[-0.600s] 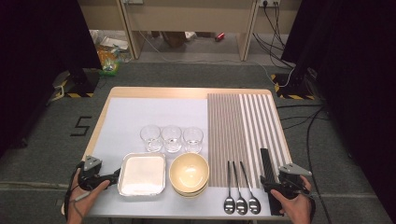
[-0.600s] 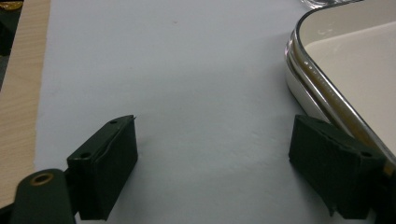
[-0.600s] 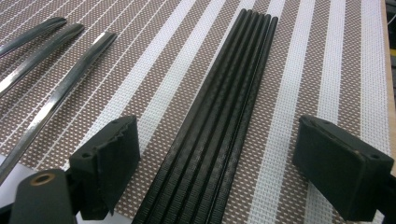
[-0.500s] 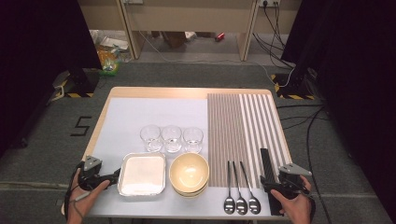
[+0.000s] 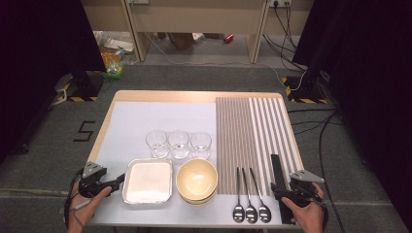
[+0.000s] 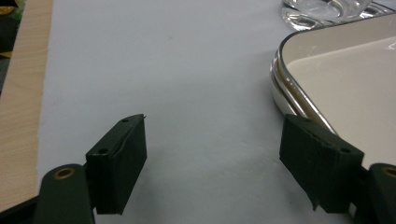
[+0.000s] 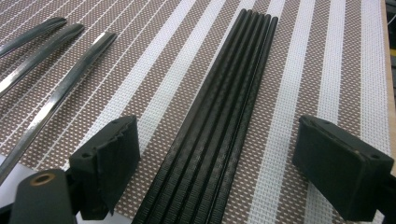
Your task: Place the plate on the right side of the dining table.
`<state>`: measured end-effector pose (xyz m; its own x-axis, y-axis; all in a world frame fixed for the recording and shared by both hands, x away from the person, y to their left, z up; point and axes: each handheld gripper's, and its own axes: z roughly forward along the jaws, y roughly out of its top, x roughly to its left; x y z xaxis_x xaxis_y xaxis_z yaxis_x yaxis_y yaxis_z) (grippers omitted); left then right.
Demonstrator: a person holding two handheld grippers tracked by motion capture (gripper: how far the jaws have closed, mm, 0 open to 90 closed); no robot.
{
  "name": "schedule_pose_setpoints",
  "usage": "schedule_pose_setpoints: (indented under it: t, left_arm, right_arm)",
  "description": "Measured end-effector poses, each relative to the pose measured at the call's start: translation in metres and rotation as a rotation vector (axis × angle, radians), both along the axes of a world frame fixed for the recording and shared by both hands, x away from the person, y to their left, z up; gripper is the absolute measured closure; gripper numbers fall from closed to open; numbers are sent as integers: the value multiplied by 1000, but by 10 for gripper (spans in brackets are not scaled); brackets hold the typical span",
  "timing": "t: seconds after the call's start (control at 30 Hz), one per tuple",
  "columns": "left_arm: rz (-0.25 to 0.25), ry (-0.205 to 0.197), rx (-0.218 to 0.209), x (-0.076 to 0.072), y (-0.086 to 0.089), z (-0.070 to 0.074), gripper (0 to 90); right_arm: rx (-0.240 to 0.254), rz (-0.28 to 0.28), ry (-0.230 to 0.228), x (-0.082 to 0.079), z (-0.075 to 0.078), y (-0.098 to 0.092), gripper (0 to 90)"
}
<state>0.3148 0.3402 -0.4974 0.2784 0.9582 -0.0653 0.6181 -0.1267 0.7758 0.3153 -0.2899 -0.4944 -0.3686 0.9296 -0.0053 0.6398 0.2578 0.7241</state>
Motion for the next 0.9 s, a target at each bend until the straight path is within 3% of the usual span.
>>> schedule_pose_setpoints:
  t: [0.17, 0.37, 0.67, 0.9]
  left_arm:
    - [5, -31, -14, -1, -1, 13, 255]
    - [-24, -58, -17, -1, -5, 23, 368]
    - [-77, -48, -44, 8, -16, 26, 521]
    - [-86, -17, -22, 22, -26, 25, 634]
  right_arm:
    - [0, 0, 0, 0, 0, 0, 148]
    - [0, 0, 0, 0, 0, 0, 148]
    - [0, 0, 0, 0, 0, 0, 147]
    - [0, 0, 0, 0, 0, 0, 147]
